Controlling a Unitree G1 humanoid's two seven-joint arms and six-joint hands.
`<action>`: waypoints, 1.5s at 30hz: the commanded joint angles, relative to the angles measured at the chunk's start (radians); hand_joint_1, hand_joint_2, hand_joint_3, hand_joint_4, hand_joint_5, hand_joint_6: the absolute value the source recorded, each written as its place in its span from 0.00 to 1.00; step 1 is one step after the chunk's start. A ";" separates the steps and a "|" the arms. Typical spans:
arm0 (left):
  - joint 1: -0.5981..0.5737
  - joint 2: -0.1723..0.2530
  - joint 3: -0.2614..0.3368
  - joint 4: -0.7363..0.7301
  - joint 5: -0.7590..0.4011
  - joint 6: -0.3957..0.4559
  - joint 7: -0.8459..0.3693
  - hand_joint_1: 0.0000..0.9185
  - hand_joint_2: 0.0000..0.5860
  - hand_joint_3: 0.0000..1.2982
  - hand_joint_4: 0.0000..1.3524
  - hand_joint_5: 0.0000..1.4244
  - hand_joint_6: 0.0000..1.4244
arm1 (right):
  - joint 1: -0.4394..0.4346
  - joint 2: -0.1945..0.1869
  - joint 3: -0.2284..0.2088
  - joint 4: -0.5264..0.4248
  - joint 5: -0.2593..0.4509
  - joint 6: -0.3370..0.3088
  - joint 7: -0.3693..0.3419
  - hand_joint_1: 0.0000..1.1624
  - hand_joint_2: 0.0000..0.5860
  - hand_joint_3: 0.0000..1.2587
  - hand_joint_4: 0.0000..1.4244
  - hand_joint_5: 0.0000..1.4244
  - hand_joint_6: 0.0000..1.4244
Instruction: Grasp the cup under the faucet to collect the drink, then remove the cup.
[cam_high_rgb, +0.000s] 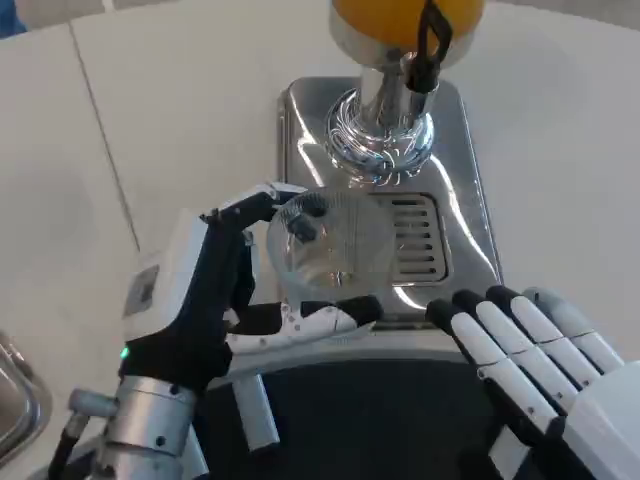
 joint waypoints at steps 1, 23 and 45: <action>-0.073 -0.024 -0.035 0.077 0.019 -0.007 0.073 0.77 0.00 0.92 0.85 0.97 1.00 | 0.009 -0.016 -0.018 -0.016 0.021 0.016 0.016 0.04 0.97 0.00 0.00 0.00 0.00; -0.440 -0.051 -0.194 0.564 0.078 -0.031 0.276 0.78 0.00 0.92 0.84 0.97 1.00 | 0.010 -0.032 -0.041 -0.041 0.049 0.061 0.054 0.05 0.97 0.00 0.00 0.00 0.00; -0.592 -0.063 -0.242 0.829 0.105 0.020 0.490 0.78 0.00 0.91 0.82 0.96 1.00 | 0.023 -0.017 -0.018 -0.065 0.043 0.086 0.071 0.05 0.97 0.00 0.00 0.00 0.00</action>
